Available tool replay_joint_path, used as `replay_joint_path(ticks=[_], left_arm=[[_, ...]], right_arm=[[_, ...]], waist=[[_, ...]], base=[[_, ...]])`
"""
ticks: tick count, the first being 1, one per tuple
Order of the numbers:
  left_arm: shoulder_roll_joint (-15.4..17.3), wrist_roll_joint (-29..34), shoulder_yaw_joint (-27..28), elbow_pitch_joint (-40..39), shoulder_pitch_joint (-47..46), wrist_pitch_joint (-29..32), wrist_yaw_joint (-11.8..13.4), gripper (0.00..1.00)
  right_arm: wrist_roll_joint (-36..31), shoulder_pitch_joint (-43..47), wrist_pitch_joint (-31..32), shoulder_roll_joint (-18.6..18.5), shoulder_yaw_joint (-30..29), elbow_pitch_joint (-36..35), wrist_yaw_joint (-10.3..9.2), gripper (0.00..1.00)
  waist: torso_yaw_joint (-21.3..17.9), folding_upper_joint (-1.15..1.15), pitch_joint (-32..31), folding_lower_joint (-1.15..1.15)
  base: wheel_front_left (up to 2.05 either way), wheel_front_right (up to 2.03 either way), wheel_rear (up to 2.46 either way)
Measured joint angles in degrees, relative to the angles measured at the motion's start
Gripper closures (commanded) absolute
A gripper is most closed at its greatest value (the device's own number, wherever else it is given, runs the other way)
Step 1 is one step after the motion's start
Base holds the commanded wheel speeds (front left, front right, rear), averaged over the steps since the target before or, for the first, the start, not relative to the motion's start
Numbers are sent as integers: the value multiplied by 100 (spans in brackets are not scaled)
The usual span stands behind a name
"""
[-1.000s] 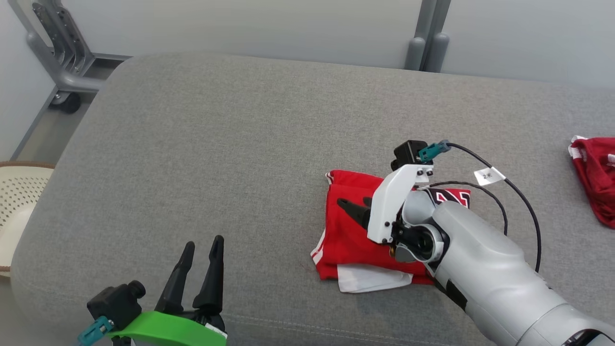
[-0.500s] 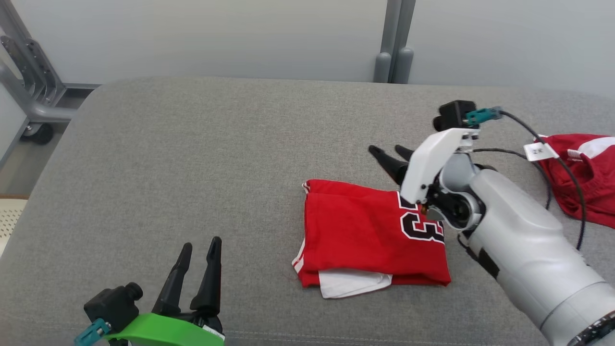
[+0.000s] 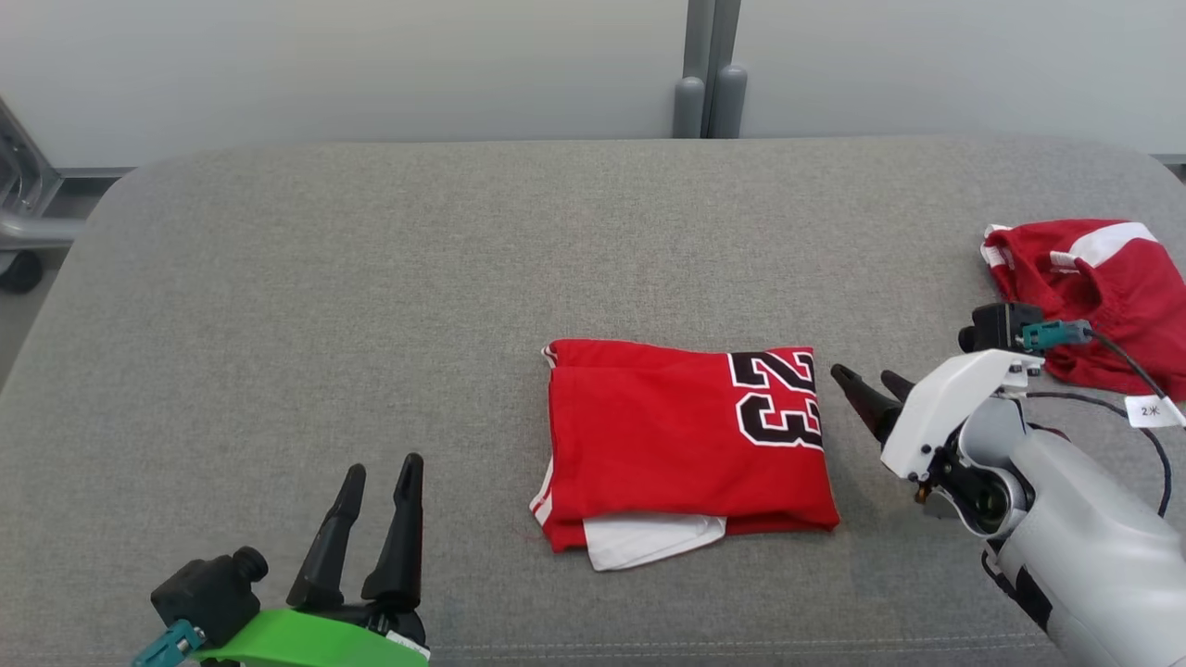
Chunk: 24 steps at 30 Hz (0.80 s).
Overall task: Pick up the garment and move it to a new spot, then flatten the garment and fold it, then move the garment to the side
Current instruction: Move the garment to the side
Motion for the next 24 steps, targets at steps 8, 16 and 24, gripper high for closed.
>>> replay_joint_path(ticks=[8,16,24], left_arm=[[36,62,-48,-119,-14,36,1,0],[80,134,-100,-166,-131,113,45,0],[83,134,-86,-198,-180,129,52,0]], right_arm=[[112,270,-255,36,-84,-4,118,0],[246,322,-342,109,-108,25,193,0],[298,332,-338,208,-93,133,245,0]], waist=[[-102,0,276,0],[-19,0,485,0],[149,0,640,0]], base=[[0,0,0],[0,0,0],[0,0,0]])
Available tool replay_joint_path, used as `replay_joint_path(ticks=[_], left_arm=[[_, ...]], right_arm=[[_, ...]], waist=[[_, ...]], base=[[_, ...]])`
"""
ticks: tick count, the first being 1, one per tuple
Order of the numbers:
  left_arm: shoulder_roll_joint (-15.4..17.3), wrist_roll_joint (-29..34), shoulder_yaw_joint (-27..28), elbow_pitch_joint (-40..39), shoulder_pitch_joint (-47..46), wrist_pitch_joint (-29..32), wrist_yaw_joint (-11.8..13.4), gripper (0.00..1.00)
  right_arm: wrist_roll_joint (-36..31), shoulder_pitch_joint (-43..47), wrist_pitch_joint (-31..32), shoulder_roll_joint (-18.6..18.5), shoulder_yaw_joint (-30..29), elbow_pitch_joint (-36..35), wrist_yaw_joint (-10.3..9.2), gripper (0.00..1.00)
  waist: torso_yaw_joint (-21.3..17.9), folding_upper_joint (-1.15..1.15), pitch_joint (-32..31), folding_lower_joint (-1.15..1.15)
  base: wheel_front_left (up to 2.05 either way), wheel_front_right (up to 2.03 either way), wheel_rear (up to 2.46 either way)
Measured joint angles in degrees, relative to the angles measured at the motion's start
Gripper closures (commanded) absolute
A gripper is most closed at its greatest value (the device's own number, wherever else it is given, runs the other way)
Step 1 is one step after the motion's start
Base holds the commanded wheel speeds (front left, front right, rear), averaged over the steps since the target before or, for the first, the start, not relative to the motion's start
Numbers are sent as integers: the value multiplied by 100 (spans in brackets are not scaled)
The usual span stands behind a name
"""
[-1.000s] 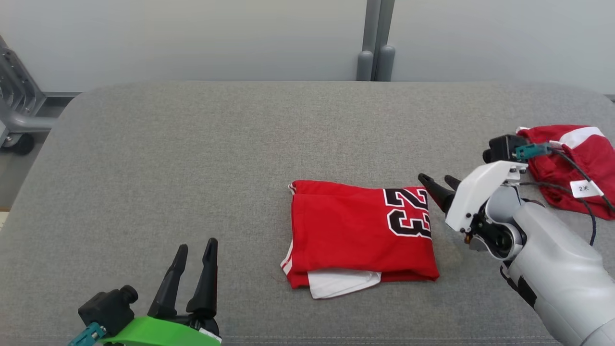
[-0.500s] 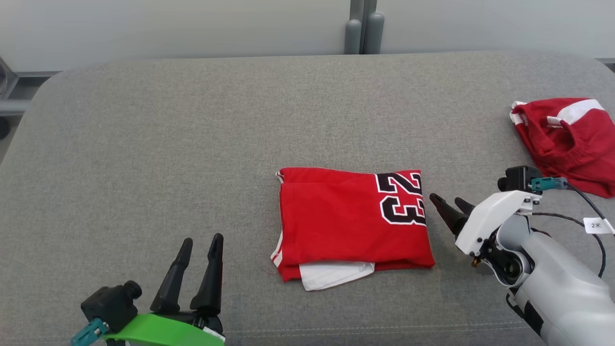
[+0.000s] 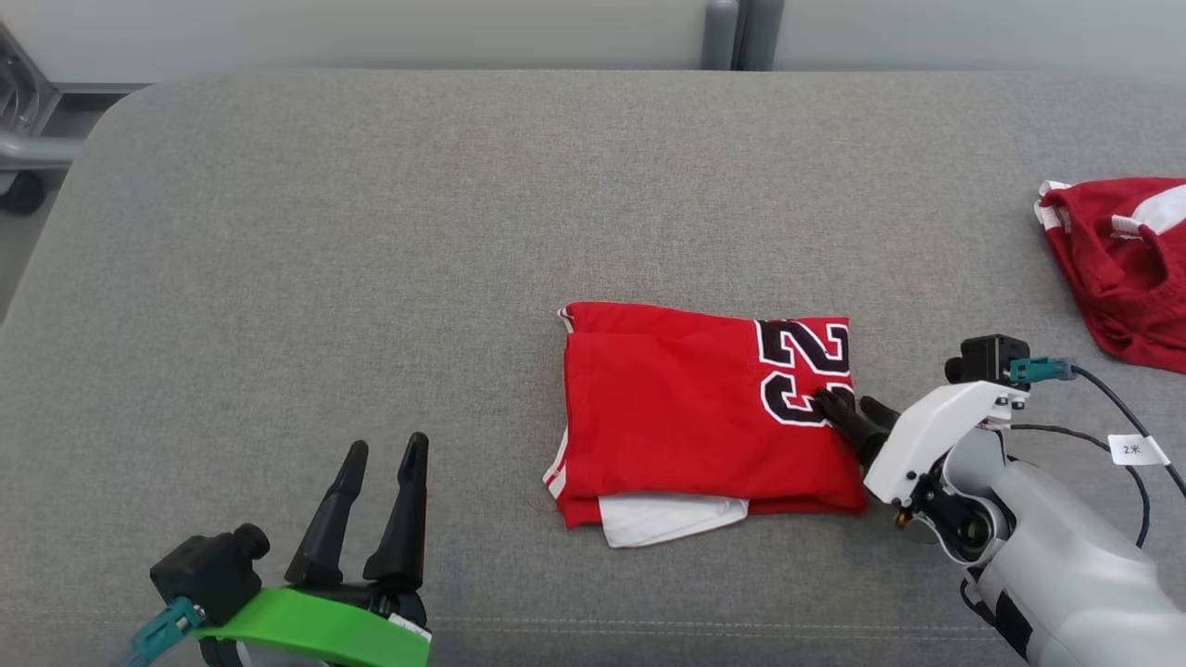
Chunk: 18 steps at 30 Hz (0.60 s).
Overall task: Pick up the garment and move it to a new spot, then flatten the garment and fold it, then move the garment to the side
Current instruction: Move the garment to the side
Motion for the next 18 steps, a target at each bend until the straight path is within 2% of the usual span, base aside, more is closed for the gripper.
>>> replay_joint_path(ticks=[3,5,6,7,8,9,10,18], left_arm=[[0,0,32,1,-2,0,27,0],[0,0,32,1,-2,0,35,0],[0,0,33,1,-4,0,40,0],[0,0,35,2,-6,0,40,0],[0,0,37,3,-7,0,40,0],[0,0,41,5,-9,0,40,0],[0,0,44,10,-12,0,41,0],[-3,-1,104,57,-30,-2,44,0]], right_arm=[[-1,-15,54,54,41,38,8,0],[-1,-45,56,81,63,57,23,37],[-2,-68,57,85,77,65,49,60],[-3,-86,57,87,87,67,54,66],[-3,-97,57,89,96,71,54,81],[-5,-105,57,89,105,76,55,87],[-10,-114,56,87,110,81,55,100],[-59,-216,35,-12,135,127,105,100]], waist=[[41,0,37,0],[58,0,48,0],[64,0,52,0],[71,0,55,0],[76,0,56,0],[80,0,56,0],[83,0,53,0],[29,0,-10,0]], base=[[0,0,0],[0,0,0],[0,0,0],[0,0,0],[0,0,0],[0,0,0],[0,0,0],[0,0,0]])
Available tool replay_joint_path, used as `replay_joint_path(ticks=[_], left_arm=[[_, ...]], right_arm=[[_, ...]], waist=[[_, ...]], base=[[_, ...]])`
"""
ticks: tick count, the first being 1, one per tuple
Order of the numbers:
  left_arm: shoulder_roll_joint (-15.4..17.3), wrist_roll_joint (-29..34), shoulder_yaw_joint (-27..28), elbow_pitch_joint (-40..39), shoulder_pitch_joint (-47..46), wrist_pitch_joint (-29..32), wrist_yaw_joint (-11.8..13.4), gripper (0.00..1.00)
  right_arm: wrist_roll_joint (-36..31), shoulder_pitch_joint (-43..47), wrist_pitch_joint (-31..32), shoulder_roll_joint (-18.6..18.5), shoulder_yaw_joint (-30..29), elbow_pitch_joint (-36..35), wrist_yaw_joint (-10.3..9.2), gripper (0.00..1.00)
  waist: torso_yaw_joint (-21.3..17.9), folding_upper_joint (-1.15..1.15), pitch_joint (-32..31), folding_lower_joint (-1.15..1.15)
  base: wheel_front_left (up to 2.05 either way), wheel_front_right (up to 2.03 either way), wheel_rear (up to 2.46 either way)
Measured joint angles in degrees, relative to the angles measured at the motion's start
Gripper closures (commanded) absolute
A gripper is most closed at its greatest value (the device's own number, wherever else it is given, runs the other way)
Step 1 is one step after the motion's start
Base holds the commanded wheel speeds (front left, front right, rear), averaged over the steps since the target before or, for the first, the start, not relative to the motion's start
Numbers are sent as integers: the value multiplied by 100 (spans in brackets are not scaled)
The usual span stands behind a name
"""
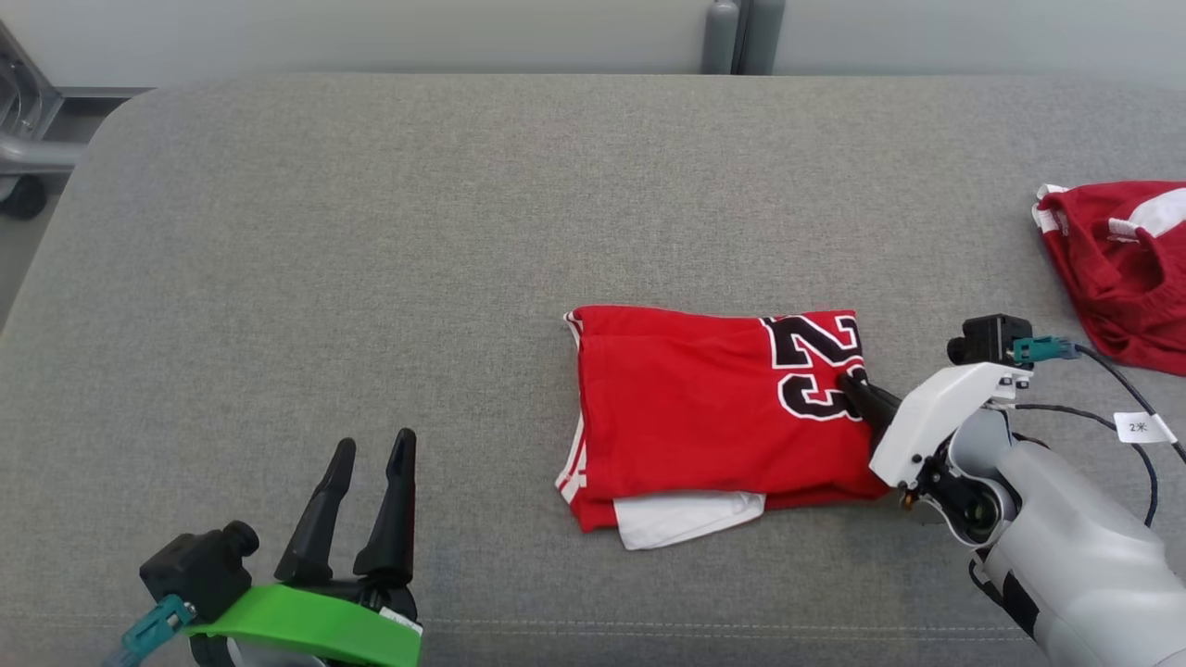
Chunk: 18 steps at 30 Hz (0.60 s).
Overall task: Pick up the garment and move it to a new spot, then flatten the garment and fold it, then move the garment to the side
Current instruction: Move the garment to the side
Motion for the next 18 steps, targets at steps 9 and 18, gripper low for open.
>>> replay_joint_path(ticks=[9,18], left_arm=[[-1,0,40,7,3,-8,9,0],[5,0,36,0,38,-8,48,0]], right_arm=[[-260,-302,-46,-523,33,5,0,100],[-403,-723,-44,-1122,-90,-12,0,100]], waist=[[-193,0,-93,0],[-435,0,-182,0]], base=[[0,0,0],[0,0,0]])
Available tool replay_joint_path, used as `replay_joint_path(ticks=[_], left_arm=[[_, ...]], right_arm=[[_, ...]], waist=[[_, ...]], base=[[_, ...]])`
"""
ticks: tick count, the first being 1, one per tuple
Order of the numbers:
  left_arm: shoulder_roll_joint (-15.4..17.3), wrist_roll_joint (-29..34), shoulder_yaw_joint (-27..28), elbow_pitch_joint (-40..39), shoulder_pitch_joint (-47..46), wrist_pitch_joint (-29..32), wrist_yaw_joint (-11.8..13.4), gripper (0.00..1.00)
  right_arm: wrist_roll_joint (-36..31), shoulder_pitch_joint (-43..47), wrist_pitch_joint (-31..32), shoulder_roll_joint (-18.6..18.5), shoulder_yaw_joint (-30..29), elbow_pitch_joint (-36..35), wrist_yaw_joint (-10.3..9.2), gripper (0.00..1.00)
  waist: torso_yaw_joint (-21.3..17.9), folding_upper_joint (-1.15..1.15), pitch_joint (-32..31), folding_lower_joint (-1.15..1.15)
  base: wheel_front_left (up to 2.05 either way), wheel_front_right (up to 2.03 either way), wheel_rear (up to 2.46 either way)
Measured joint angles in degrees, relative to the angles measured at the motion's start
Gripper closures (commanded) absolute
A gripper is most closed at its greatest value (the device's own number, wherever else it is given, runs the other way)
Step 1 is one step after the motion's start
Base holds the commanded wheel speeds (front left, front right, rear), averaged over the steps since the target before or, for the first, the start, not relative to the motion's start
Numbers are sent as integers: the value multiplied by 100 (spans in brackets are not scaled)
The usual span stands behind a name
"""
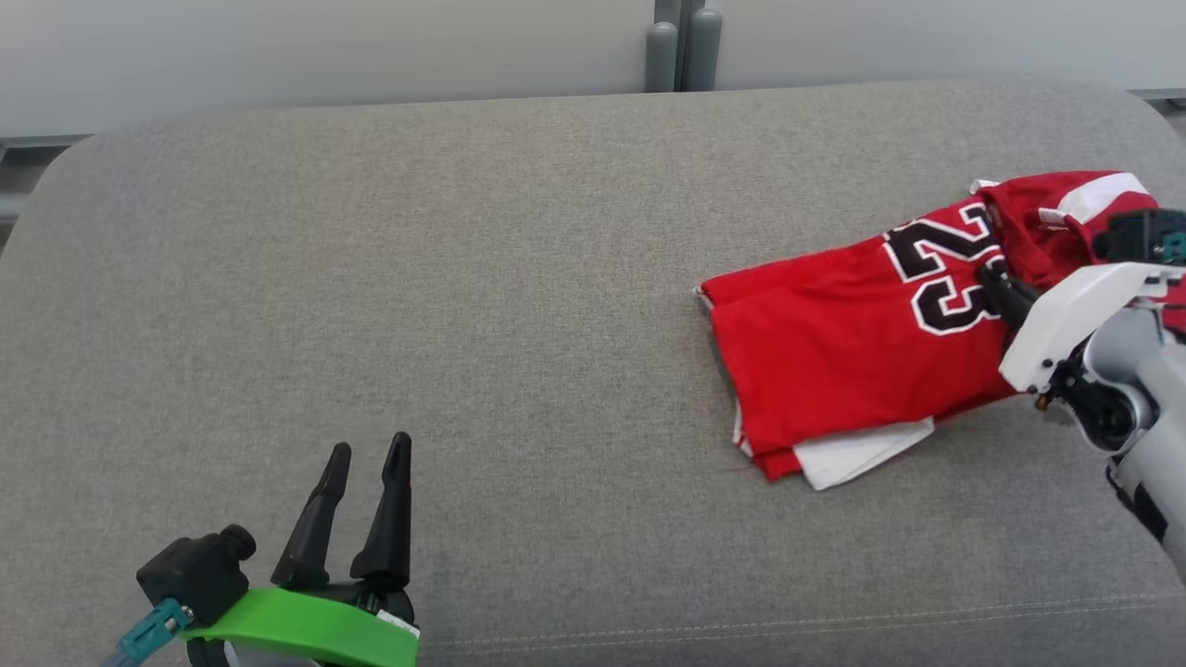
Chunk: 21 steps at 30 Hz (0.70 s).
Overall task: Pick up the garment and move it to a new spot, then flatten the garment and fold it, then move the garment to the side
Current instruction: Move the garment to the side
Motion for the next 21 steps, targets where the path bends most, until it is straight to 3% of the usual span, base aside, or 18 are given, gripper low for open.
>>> replay_joint_path(ticks=[4,18,21], left_arm=[[5,0,-20,-9,23,1,0,0],[8,0,-158,-77,19,67,0,0],[9,1,-157,-99,17,68,0,0]], right_arm=[[-10,-325,8,-252,-136,-53,-10,100],[-352,-1261,533,-735,-143,-156,-419,100],[-422,-1538,684,-838,-112,-198,-423,100]], waist=[[-105,0,-19,0],[-112,0,87,0],[-86,0,146,0]], base=[[0,0,0],[0,0,0],[0,0,0]])
